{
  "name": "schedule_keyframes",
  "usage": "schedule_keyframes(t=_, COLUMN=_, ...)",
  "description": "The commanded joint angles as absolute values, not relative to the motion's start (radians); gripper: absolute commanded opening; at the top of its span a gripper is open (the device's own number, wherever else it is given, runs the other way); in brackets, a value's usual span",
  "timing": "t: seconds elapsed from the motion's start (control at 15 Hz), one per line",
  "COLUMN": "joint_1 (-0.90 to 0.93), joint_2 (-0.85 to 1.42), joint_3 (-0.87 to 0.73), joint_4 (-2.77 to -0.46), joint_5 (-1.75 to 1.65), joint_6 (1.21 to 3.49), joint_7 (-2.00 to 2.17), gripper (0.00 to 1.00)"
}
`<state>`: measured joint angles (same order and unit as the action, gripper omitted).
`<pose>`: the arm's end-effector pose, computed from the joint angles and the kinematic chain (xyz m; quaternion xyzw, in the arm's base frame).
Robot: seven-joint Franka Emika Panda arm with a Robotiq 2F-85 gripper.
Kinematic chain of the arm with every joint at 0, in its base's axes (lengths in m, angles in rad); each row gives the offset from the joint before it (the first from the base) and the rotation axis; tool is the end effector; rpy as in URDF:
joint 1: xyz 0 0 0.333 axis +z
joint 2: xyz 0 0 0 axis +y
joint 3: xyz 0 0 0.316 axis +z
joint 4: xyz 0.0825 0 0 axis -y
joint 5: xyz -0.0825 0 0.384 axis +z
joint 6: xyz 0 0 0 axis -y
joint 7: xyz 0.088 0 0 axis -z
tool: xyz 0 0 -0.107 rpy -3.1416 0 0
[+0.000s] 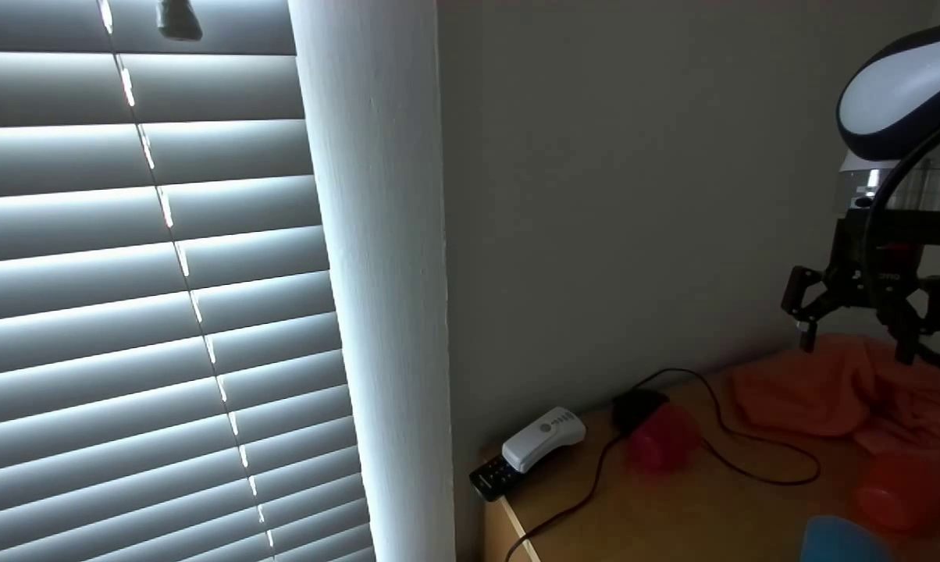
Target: Lay the three cups on their side
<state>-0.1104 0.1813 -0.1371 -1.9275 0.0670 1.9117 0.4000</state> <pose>0.5597 -0.1339 0.3818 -0.9387 0.3301 0.0984 0.0105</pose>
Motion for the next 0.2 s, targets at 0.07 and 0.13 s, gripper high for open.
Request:
schedule_keyframes(t=0.07, joint_1=-0.105, joint_2=0.173, joint_3=-0.139, joint_4=-1.933, joint_5=0.062, joint_6=1.91, joint_7=0.412, gripper=1.0)
schedule_keyframes(t=0.13, joint_1=-0.105, joint_2=0.173, joint_3=-0.139, joint_4=-1.936, joint_5=0.061, joint_6=1.912, joint_7=0.413, gripper=1.0)
